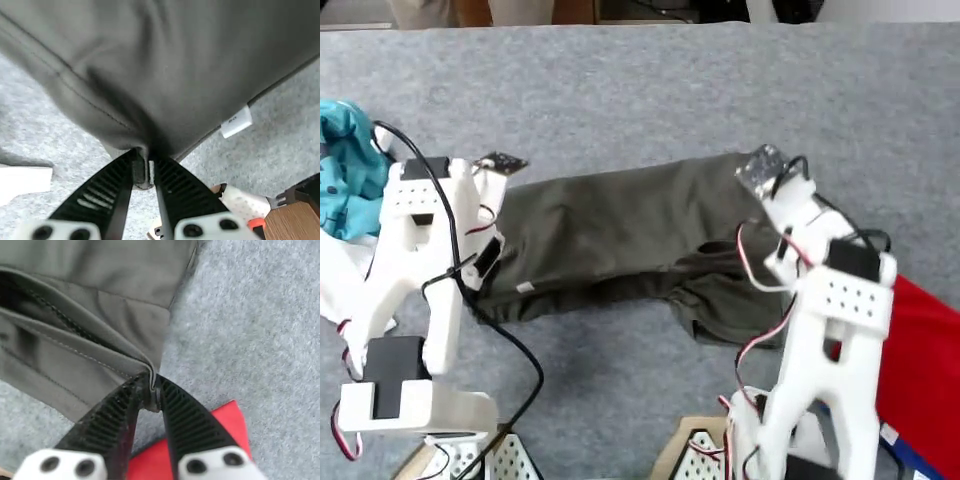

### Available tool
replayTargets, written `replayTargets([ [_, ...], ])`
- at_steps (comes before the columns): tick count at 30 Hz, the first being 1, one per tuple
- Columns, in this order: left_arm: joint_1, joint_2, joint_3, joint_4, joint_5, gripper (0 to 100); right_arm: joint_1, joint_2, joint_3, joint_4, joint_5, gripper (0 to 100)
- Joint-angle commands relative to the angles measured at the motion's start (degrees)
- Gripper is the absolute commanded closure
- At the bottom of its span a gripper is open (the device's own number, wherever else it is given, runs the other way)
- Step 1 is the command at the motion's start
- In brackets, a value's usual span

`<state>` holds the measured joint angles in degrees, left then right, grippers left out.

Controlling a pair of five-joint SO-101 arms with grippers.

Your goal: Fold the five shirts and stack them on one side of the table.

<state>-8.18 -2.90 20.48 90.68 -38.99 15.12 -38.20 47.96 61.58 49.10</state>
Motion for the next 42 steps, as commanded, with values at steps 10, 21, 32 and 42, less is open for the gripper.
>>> replayTargets([
  [10,-0.35,-2.15,2.37,-3.08,0.70,98,1.01,-8.84,11.12,-2.29,1.58,99.3],
  [21,-1.85,-2.68,2.02,-2.64,2.99,83,1.71,-9.19,12.18,-2.64,5.10,92.8],
  [32,-5.19,-2.77,-3.08,-2.11,4.31,82,6.55,-9.19,7.96,-0.62,14.68,81.1],
  [42,-8.00,-2.68,-13.27,-2.11,7.03,95,-7.87,-8.40,2.07,-1.93,-3.25,99.3],
])
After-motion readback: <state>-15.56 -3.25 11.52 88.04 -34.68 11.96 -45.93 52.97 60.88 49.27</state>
